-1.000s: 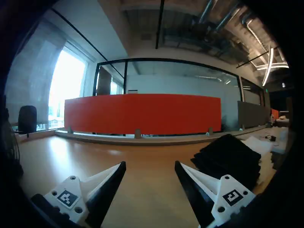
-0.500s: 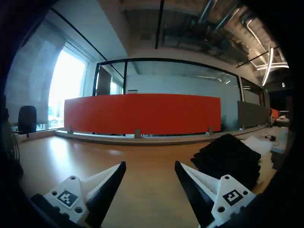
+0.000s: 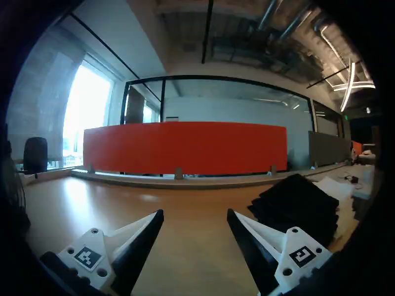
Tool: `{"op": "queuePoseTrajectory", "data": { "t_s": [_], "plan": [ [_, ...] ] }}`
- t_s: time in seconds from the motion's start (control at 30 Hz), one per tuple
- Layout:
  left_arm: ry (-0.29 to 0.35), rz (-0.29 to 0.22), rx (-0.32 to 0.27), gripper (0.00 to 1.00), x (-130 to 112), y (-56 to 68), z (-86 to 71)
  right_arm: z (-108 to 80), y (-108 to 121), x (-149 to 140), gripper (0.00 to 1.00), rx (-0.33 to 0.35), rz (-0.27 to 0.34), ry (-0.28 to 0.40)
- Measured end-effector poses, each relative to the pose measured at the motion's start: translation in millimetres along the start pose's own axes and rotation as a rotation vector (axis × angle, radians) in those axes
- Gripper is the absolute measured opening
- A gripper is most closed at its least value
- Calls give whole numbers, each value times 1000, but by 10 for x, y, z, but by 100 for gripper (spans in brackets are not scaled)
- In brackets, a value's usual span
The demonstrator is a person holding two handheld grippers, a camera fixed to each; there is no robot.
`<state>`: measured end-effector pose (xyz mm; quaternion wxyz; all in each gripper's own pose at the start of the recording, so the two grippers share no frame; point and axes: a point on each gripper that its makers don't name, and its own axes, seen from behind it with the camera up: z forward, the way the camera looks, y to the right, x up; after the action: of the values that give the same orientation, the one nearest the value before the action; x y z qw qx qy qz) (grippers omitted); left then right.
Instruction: Fold towel
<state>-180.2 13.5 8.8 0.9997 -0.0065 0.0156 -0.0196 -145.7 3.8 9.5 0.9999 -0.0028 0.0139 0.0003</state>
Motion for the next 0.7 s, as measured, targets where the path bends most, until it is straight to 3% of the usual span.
{"op": "queuePoseTrajectory", "data": {
  "t_s": [0.7],
  "plan": [
    [-1,0,0,95,23,-4,-11,1,-9,2,100,0,0,0]
  ]
}}
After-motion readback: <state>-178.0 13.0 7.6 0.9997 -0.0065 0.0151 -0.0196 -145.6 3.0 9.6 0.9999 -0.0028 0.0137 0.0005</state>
